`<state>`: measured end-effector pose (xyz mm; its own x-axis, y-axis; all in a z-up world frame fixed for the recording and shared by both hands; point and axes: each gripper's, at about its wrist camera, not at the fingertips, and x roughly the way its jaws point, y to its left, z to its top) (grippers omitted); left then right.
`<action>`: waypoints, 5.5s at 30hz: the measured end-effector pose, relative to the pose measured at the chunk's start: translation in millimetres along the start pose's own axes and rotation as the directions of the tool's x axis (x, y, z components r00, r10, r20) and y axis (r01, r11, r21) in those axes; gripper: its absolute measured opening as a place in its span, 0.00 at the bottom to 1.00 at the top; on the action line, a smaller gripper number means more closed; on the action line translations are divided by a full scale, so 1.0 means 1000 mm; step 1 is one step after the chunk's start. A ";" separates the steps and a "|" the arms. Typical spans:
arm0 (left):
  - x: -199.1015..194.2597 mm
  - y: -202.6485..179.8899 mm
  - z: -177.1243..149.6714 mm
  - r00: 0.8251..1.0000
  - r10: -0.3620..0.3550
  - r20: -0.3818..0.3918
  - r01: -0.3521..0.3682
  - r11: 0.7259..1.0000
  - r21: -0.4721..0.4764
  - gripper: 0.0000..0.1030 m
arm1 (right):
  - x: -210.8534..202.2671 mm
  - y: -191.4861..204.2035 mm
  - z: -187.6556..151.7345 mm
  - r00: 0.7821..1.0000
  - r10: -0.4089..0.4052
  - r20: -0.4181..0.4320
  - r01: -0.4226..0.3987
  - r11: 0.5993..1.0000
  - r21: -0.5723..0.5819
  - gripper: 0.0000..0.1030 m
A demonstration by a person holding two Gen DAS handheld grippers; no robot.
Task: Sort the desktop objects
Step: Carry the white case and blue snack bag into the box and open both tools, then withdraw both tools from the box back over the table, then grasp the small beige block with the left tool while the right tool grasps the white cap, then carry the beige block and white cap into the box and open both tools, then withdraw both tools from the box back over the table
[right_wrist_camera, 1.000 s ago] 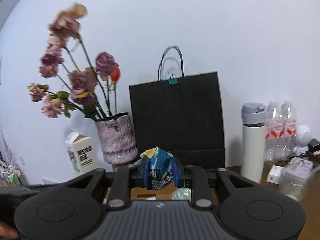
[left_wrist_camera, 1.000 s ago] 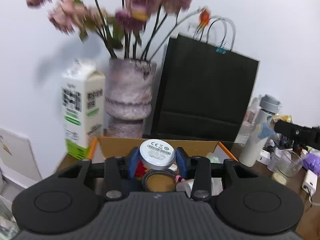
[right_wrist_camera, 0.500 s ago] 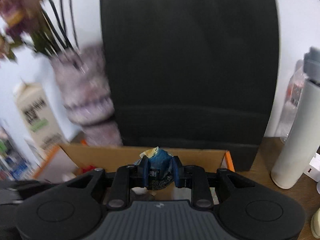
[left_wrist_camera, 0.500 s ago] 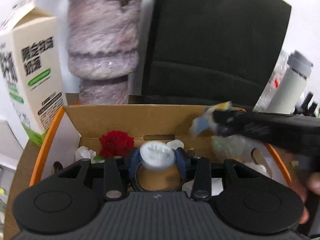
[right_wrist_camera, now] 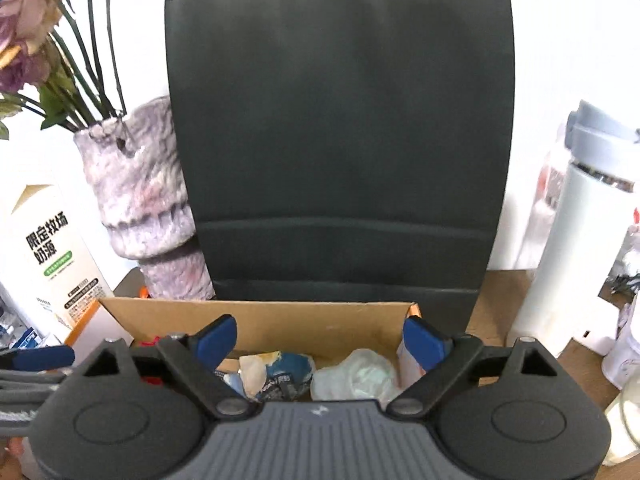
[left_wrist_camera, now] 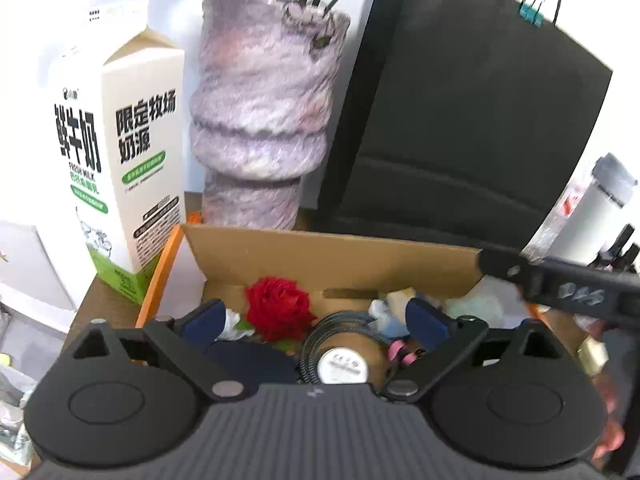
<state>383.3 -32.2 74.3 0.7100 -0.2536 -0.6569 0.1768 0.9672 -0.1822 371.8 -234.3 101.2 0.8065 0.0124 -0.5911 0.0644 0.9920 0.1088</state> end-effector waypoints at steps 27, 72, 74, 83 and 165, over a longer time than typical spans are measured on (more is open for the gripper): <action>-0.161 -0.026 -0.077 0.975 0.141 0.173 -0.154 0.986 0.065 0.99 | -0.162 -0.010 -0.089 1.000 0.008 -0.017 -0.007 0.999 0.038 0.95; -0.071 -0.031 -0.155 0.988 -0.145 -0.059 0.155 0.960 0.232 0.53 | -0.095 0.007 -0.188 0.992 0.098 -0.074 -0.108 0.984 -0.140 0.46; -0.067 -0.029 -0.160 0.984 -0.168 -0.057 0.176 0.959 0.221 0.32 | -0.093 0.010 -0.193 0.994 0.093 -0.056 -0.101 0.982 -0.159 0.40; -0.085 -0.028 -0.164 0.973 -0.231 0.016 0.223 0.953 0.207 0.21 | -0.099 0.009 -0.191 0.994 0.108 -0.013 -0.109 0.985 -0.130 0.26; -0.246 -0.030 -0.304 0.971 0.220 0.094 -0.217 0.975 -0.044 1.00 | -0.290 0.014 -0.290 0.995 -0.031 0.098 0.051 0.977 -0.205 0.91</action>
<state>-3.6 -2.7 18.7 0.7926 -0.0321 -0.6089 -0.0115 0.9976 -0.0676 -31.6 -188.0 42.8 0.8579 -0.0312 -0.5129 -0.0163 0.9960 -0.0878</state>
